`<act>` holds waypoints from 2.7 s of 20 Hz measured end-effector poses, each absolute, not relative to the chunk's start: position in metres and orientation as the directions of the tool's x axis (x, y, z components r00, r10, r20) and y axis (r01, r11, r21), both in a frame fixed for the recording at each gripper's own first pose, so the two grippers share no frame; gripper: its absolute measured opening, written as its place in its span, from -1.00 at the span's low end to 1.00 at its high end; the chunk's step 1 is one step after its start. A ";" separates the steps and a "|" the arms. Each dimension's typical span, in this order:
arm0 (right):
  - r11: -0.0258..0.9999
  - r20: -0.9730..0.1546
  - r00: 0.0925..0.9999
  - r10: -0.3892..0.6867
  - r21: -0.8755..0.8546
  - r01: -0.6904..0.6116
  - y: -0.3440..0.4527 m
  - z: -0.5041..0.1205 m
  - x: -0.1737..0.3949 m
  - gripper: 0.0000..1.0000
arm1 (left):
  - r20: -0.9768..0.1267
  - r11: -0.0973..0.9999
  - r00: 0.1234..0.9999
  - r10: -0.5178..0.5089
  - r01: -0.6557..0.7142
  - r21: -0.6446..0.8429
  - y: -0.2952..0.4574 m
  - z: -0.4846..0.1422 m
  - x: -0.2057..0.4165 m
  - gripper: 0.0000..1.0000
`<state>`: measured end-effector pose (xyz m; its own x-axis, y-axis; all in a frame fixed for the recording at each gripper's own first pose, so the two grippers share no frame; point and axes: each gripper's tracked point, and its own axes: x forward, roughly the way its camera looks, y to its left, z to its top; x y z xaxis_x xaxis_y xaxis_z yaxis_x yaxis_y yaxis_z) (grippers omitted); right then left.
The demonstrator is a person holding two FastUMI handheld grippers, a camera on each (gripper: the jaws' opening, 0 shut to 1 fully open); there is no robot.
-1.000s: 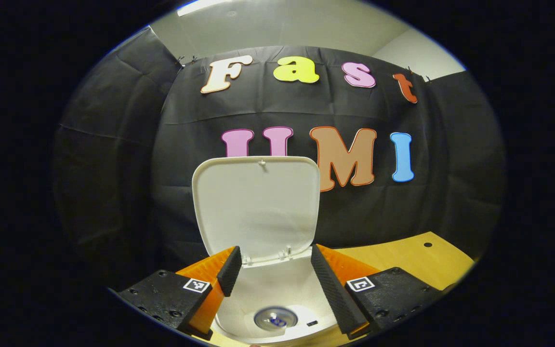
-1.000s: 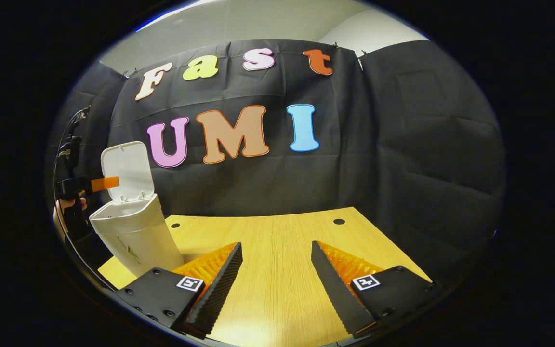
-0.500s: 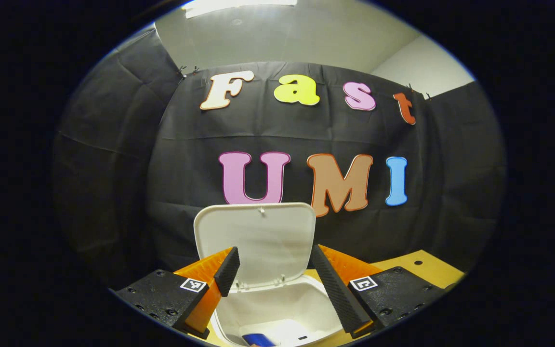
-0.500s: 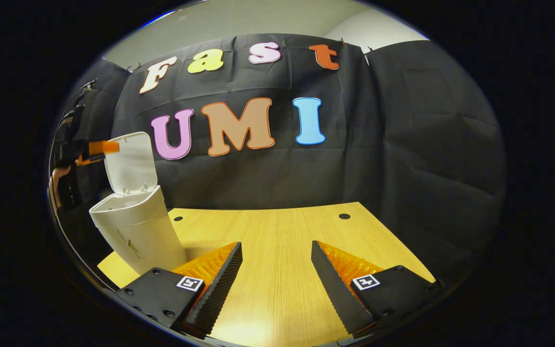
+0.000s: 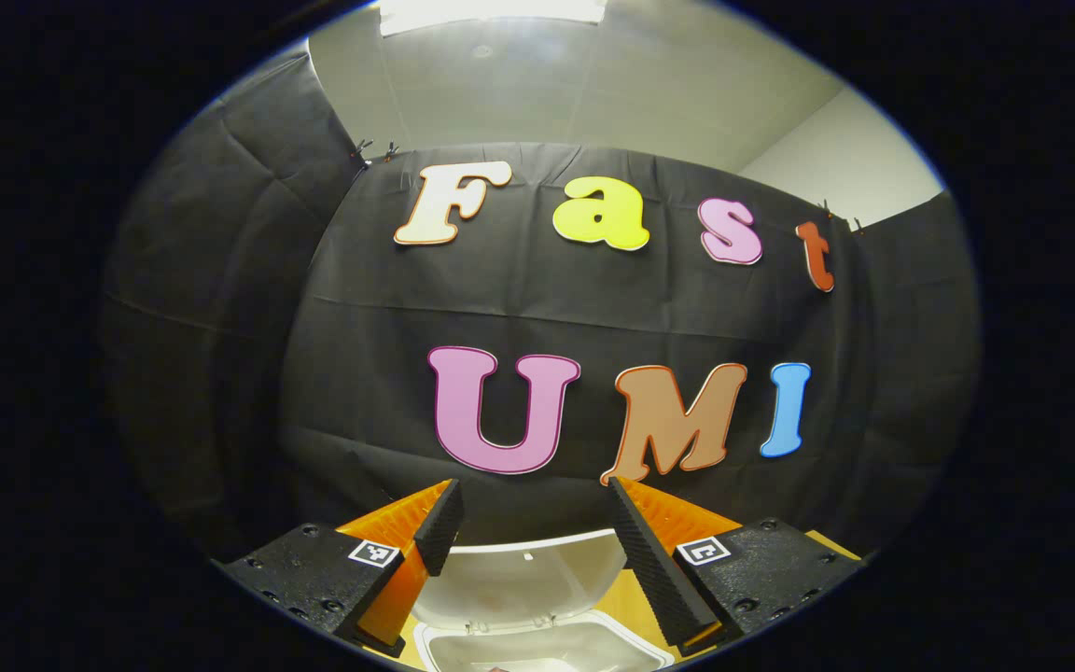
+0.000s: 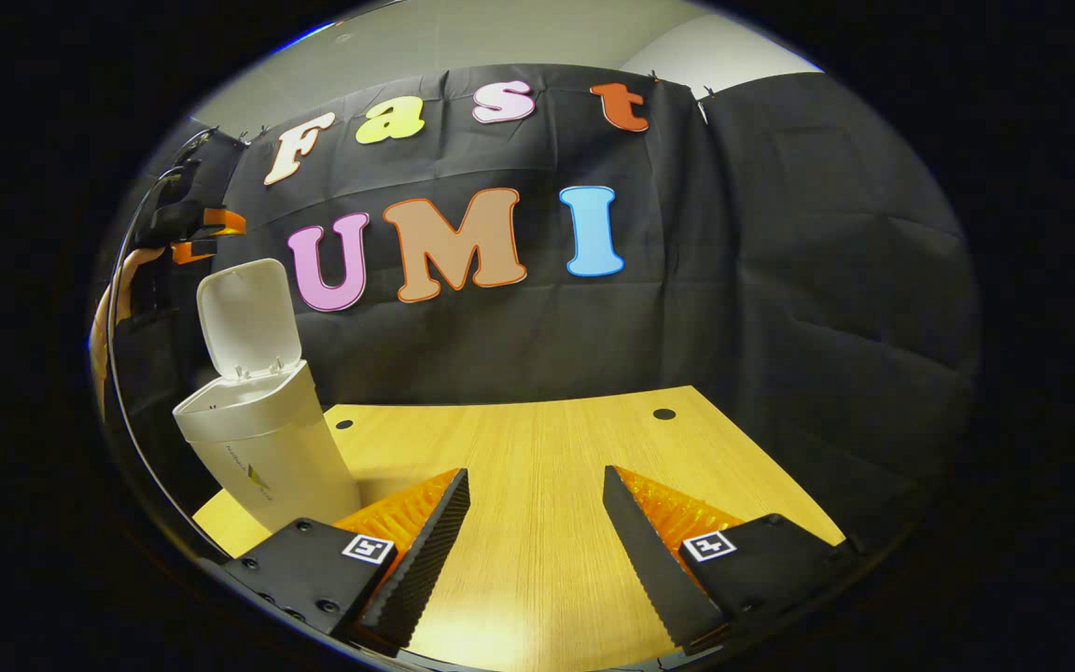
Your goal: Press the lid of the desktop garbage bin to open it, pick up the crumpled paper on the desktop and throw it into the bin, then pick up the pop can on the desktop and drop it into the bin, and finally close the garbage bin lid.
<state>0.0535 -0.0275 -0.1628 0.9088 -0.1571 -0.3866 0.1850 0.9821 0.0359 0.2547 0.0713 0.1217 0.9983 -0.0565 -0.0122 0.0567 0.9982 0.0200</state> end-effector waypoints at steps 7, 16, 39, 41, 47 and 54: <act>0.966 -0.399 0.892 -0.213 0.054 0.254 -0.047 -0.166 0.041 0.93 | -0.122 0.997 0.992 -0.012 0.020 0.069 0.082 0.090 0.290 0.86; 0.961 -0.397 0.888 -0.231 0.050 0.273 -0.047 -0.168 0.041 0.93 | -0.118 0.994 0.992 -0.046 0.057 0.095 0.069 0.072 0.264 0.88; 0.975 -0.420 0.890 -0.177 0.050 0.217 -0.040 -0.173 0.054 0.92 | -0.103 0.998 0.994 0.039 -0.033 0.057 0.048 -0.058 0.127 0.86; 0.975 -0.424 0.888 -0.178 0.049 0.219 -0.041 -0.175 0.055 0.92 | -0.124 0.997 0.990 0.061 -0.054 0.060 0.051 -0.070 0.129 0.86; 0.975 -0.440 0.883 -0.165 0.061 0.213 -0.036 -0.179 0.056 0.92 | -0.096 0.989 0.992 0.076 -0.063 0.131 0.050 -0.078 0.126 0.83; 0.975 -0.452 0.878 -0.158 0.067 0.210 -0.034 -0.185 0.060 0.92 | -0.059 0.988 0.994 0.097 -0.089 0.128 0.053 -0.079 0.125 0.81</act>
